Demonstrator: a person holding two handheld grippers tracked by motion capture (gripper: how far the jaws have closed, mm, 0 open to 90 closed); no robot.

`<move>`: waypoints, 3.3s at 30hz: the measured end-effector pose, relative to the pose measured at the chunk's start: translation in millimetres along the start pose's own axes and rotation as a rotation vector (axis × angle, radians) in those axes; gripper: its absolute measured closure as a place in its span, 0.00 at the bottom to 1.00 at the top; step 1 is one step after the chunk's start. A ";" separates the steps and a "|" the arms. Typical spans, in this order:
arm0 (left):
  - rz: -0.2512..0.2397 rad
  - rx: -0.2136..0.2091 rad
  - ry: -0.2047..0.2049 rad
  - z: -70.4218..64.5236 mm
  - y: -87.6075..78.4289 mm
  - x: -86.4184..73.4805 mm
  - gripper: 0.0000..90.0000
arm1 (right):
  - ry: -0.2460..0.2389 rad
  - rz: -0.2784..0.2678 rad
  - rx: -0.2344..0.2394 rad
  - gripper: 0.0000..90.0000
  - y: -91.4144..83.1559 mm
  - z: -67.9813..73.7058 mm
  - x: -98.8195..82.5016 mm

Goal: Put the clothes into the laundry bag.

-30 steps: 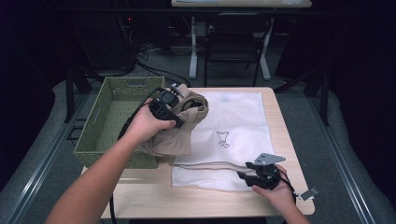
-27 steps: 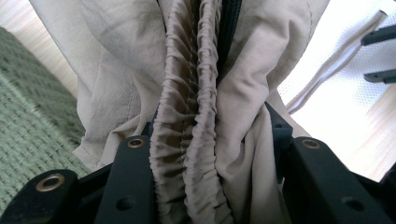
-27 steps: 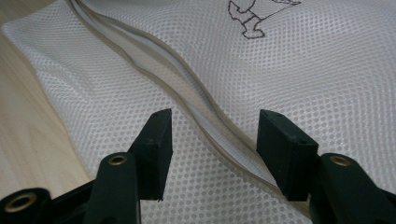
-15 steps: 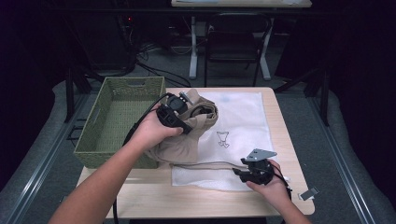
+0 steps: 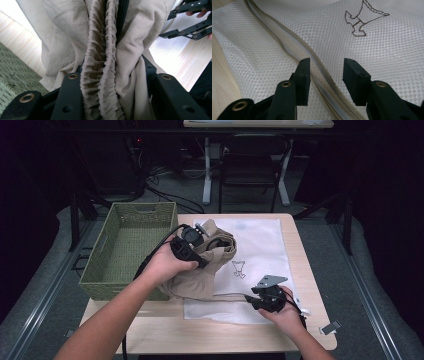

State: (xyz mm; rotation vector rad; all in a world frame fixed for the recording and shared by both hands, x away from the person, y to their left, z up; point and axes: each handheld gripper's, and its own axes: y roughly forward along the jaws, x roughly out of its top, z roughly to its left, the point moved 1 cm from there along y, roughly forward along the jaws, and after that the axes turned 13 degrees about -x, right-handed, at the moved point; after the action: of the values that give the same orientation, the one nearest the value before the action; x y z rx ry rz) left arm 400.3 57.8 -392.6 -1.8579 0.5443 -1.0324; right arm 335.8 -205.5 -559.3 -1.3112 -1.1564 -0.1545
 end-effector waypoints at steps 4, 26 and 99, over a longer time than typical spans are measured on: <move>-0.002 -0.004 0.000 -0.7 1.2 1.1 0.66 | -0.005 0.017 0.003 0.68 5.0 2.0 0.5; -0.004 -0.007 -0.002 1.4 5.2 -1.2 0.66 | -0.075 0.038 0.028 0.92 14.4 6.2 3.5; -0.058 -0.003 -0.043 6.8 -8.3 -38.2 0.67 | -0.015 -0.133 0.039 0.99 -28.6 -31.5 79.1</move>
State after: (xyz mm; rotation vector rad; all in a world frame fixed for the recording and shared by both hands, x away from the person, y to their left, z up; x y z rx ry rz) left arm 384.4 92.5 -403.4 -1.9041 0.4690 -1.0278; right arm 372.3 -201.1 -477.4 -1.2037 -1.2538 -0.2190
